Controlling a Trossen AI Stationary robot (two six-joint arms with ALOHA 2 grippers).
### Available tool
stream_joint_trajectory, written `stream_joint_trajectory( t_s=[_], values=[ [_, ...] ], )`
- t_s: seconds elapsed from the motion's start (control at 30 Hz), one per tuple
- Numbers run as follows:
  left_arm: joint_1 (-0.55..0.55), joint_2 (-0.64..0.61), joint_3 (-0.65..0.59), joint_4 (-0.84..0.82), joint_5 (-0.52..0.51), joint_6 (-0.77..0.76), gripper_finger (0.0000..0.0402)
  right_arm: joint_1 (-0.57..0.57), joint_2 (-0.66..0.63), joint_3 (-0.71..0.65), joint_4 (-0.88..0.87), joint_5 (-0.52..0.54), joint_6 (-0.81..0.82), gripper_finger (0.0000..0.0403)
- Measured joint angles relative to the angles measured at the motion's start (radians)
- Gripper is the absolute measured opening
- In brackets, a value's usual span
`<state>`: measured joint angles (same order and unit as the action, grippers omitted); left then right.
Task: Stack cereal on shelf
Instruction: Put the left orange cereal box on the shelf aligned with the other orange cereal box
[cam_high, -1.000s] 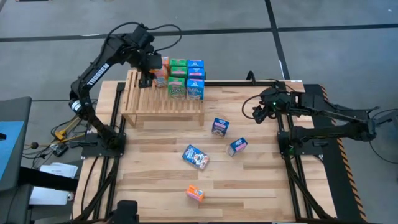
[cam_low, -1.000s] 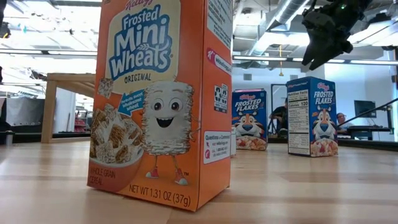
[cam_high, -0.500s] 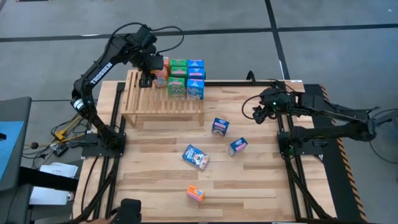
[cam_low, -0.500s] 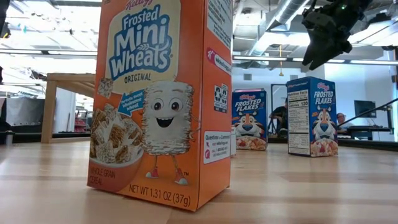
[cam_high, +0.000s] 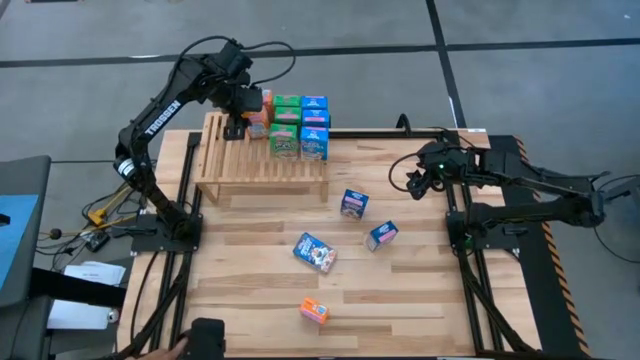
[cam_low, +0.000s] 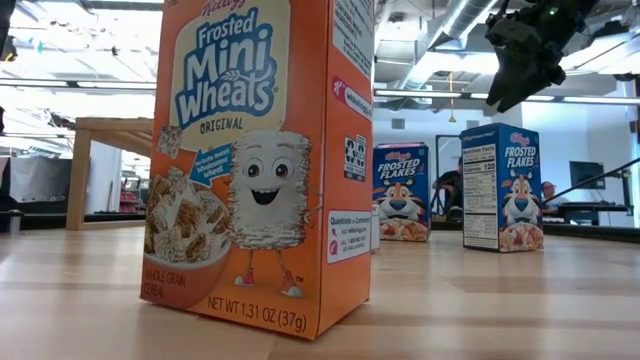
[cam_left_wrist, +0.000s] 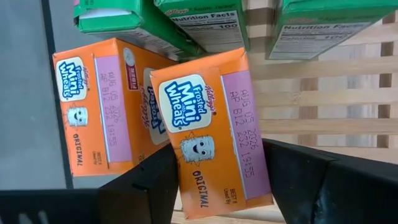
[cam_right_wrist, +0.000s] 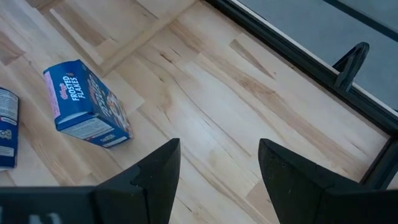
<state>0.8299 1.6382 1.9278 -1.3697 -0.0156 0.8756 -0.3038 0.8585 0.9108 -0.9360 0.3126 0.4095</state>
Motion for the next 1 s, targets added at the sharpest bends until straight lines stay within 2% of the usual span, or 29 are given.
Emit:
stream_joint_trajectory(
  t_s=[0.3,0.5,0.87,1.0],
  values=[
    [-0.016,-0.001,0.0,0.013,-0.002,-0.04,0.0252,0.0,0.0,0.0,0.0,0.0,-0.003,0.024],
    [-0.046,-0.001,0.0,0.039,-0.11,-0.049,0.0273,0.0,0.0,0.0,0.0,0.0,-0.003,0.024],
    [-0.097,-0.002,0.0,0.044,-0.181,-0.114,0.0279,0.0,0.0,0.0,0.0,0.0,0.0,0.024],
    [-0.112,-0.008,0.0,0.044,-0.245,-0.125,0.0279,0.0,0.0,0.0,0.0,0.0,0.0,0.024]
  ],
)
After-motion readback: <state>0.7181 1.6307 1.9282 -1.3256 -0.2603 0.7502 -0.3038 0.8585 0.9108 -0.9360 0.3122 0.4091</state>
